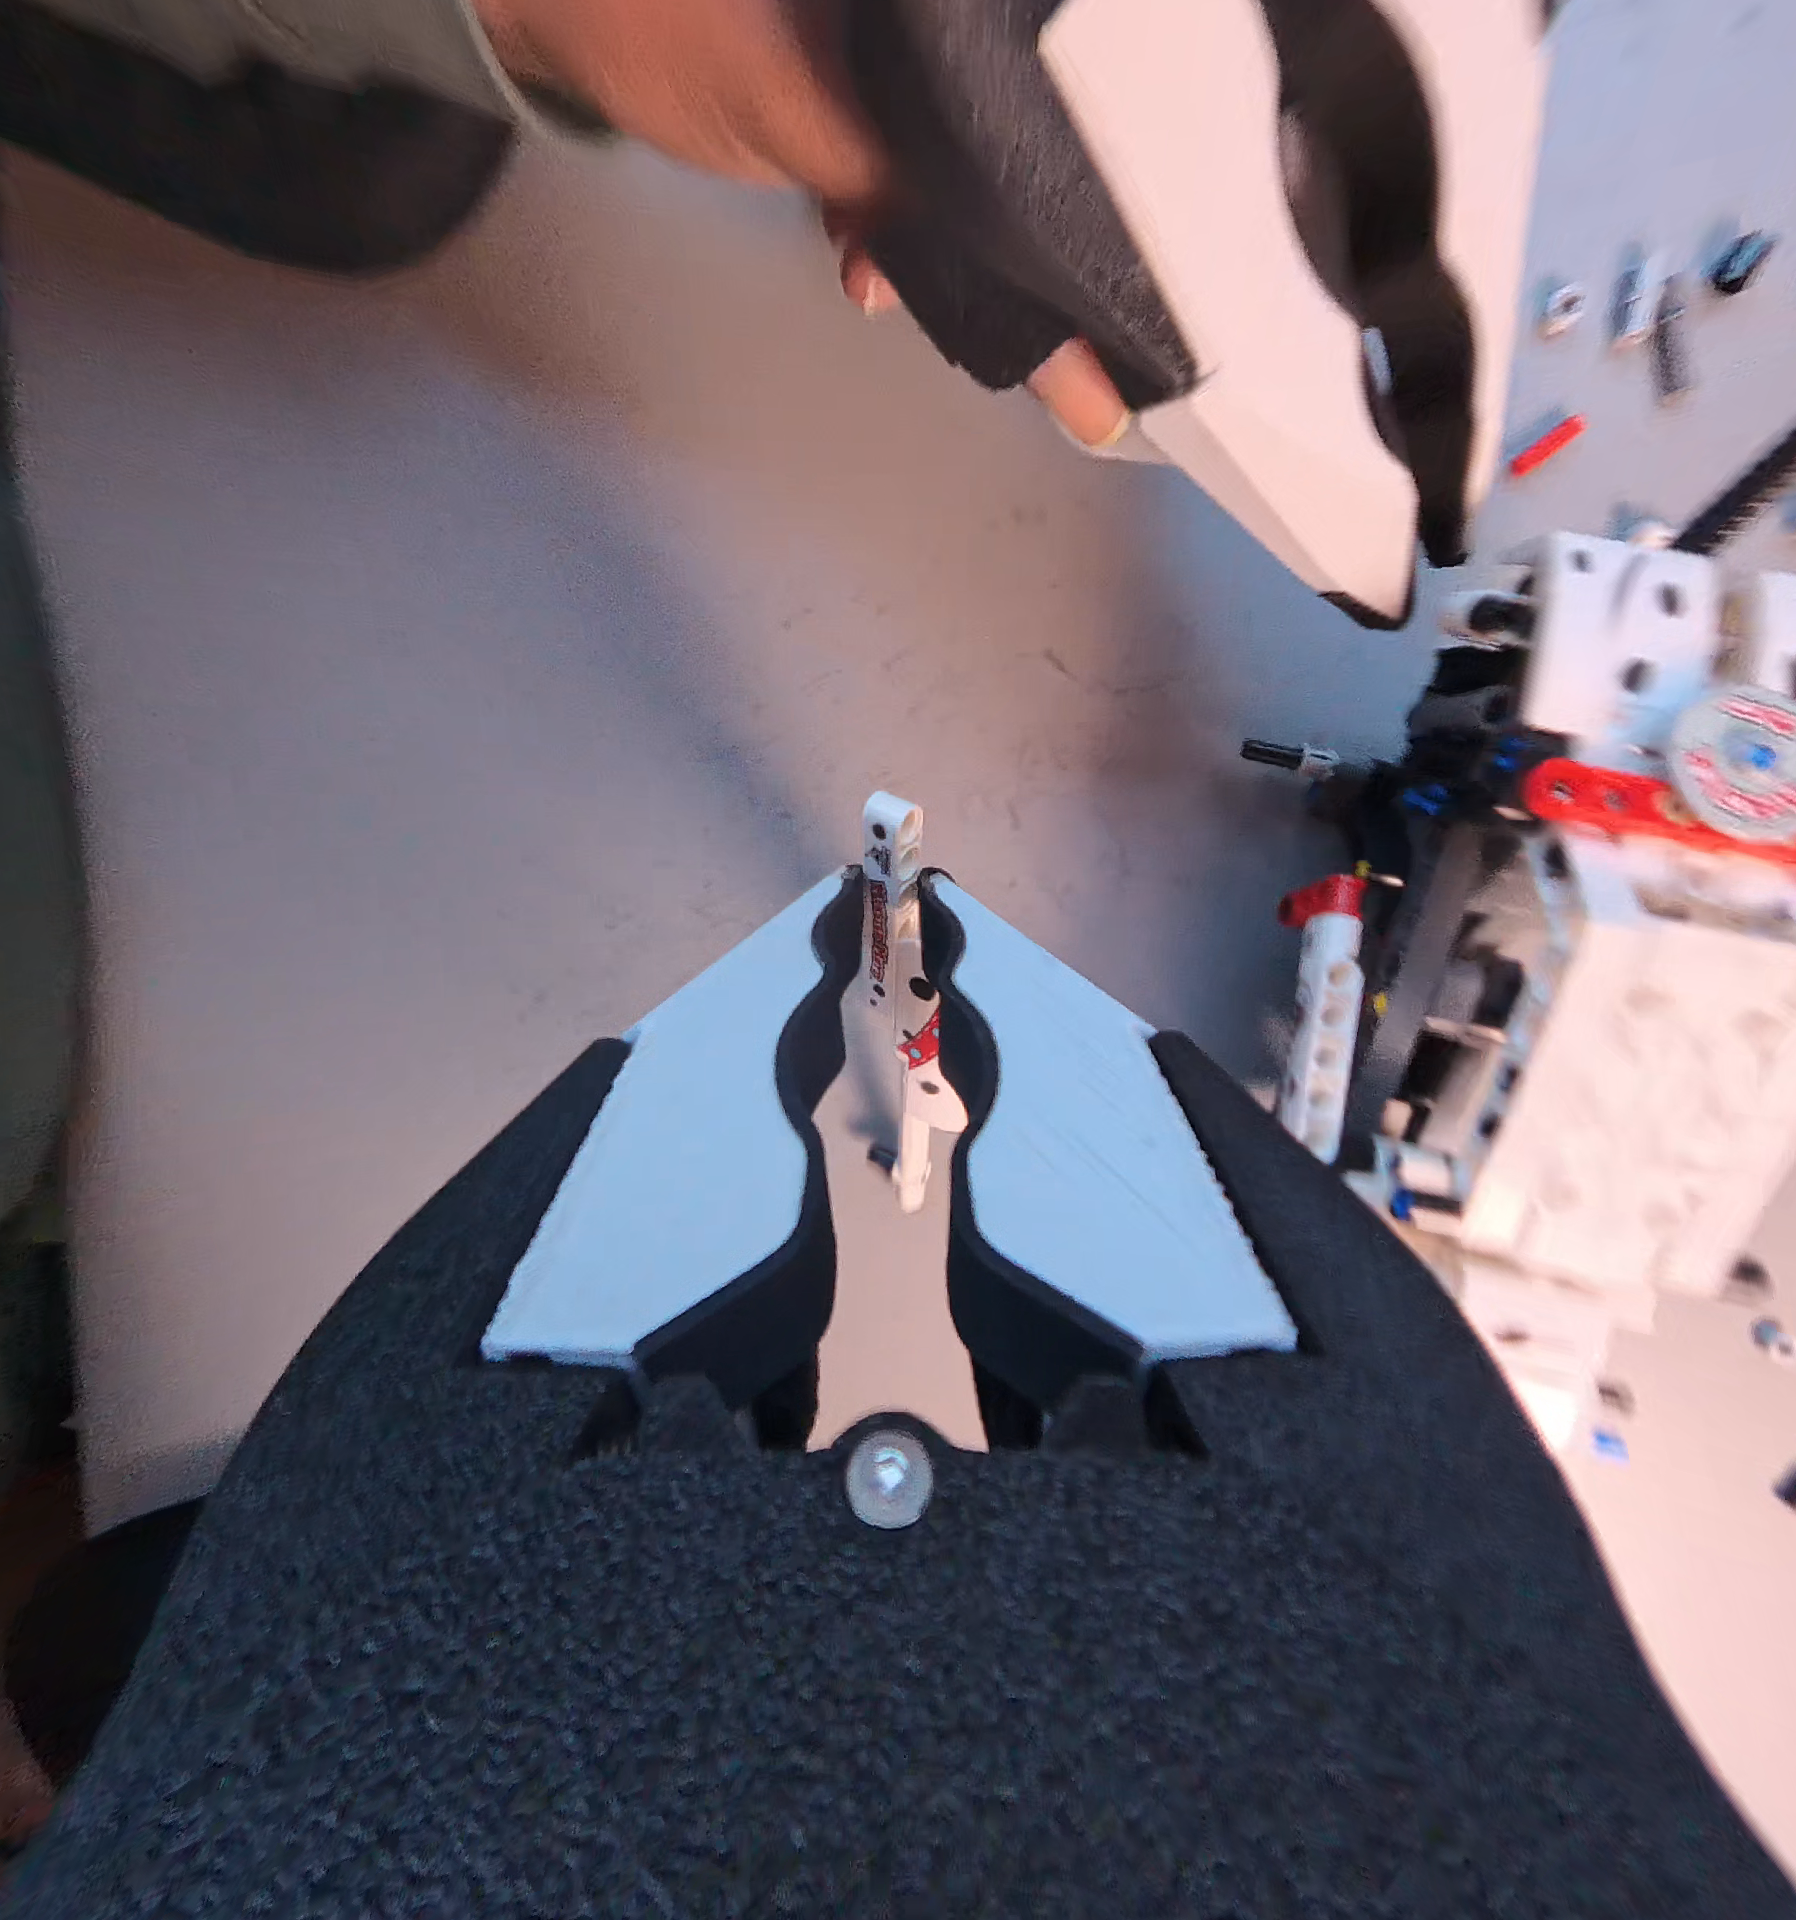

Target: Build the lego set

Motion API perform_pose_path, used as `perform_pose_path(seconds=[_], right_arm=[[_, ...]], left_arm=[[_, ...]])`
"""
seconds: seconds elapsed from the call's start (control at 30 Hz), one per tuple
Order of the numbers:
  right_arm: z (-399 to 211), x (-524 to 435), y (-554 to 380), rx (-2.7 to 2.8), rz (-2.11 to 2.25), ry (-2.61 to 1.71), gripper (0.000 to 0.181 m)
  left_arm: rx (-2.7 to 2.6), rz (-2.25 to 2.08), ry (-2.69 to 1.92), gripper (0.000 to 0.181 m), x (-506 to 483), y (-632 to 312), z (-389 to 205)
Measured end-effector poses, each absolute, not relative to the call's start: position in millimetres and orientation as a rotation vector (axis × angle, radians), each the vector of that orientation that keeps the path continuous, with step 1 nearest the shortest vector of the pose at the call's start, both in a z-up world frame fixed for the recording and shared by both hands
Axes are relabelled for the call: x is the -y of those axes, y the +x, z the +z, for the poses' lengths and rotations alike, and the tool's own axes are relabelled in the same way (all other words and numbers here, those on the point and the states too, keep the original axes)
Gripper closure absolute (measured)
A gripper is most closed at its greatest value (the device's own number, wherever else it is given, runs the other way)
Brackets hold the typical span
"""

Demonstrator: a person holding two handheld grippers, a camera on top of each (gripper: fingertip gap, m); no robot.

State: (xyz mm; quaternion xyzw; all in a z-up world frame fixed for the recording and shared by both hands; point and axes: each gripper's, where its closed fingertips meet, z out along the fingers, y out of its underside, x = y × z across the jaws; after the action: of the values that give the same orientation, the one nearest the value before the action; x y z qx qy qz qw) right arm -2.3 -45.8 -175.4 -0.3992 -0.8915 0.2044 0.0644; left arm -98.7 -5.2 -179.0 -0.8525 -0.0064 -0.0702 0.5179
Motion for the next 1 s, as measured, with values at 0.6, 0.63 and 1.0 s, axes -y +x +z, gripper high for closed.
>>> perform_pose_path(seconds=[0.6,0.63,1.0], right_arm=[[-169.9,-61.4,-62.0,2.453,0.343,-1.271,0.107],[-175.6,-55.9,-60.5,2.496,0.375,-1.277,0.116],[-172.3,-19.8,-32.8,2.414,0.584,-1.485,0.135]], left_arm=[[-0.081,-0.225,-2.08,0.16,16.9,-89.0,-183.5],[-0.084,-0.219,-2.072,0.16,17.6,-88.4,-181.7],[-0.033,-0.162,-2.073,0.163,32.5,-73.6,-173.4]])
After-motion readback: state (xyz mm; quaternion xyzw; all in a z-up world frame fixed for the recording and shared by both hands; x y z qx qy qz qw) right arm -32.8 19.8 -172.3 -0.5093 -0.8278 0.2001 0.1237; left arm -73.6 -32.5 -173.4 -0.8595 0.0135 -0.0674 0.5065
